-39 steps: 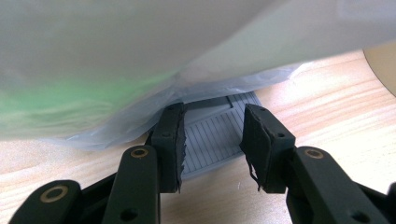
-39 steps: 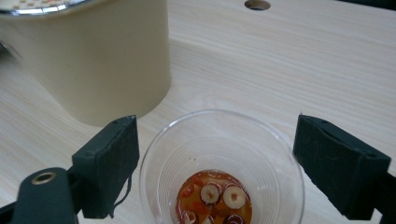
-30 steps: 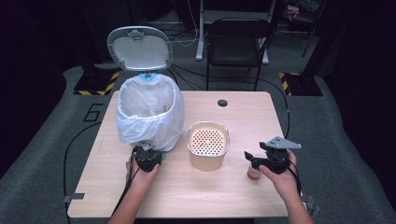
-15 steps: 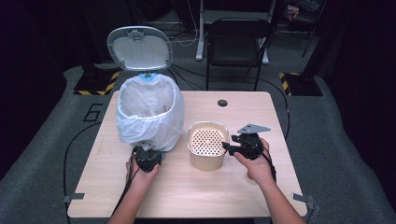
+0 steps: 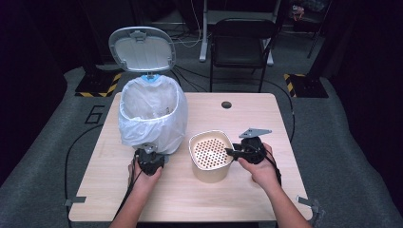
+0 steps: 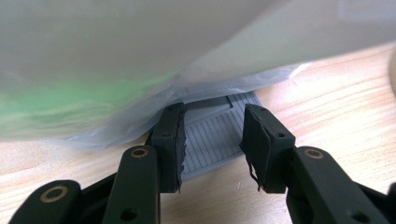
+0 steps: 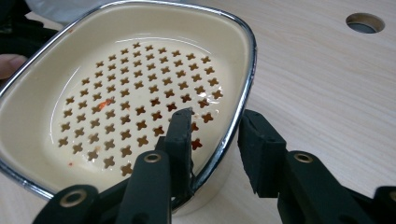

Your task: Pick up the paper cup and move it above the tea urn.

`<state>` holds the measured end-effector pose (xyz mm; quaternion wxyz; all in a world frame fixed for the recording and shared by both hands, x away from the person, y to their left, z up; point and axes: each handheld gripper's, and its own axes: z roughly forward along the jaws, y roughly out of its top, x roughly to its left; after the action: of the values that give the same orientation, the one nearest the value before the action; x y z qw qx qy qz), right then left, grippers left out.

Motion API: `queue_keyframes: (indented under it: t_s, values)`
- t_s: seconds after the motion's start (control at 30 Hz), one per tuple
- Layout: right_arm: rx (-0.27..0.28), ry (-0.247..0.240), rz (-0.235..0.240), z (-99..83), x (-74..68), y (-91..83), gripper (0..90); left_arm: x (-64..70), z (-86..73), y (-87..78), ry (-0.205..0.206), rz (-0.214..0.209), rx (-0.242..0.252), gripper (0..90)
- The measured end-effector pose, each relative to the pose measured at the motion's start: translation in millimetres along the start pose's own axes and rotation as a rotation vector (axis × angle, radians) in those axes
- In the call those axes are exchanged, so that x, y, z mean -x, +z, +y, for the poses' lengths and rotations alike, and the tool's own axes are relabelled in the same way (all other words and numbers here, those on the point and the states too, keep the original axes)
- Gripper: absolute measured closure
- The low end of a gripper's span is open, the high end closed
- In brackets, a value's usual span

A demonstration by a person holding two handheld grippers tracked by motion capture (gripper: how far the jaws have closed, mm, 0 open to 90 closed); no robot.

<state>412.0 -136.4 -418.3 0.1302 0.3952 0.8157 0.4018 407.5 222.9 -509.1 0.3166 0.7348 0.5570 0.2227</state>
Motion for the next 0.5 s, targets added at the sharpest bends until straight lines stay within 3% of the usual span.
queue_keyframes:
  t_s: [0.43,0.5]
  values:
    - [0.031,-0.039,0.083,-29.3,-14.4,-24.7,68.8,0.0,-0.1,0.1,0.000,-0.001,0.001,59.0]
    - [0.048,-0.056,0.106,-34.3,-17.1,-29.4,62.7,0.0,0.1,-0.1,0.001,0.000,-0.002,59.0]
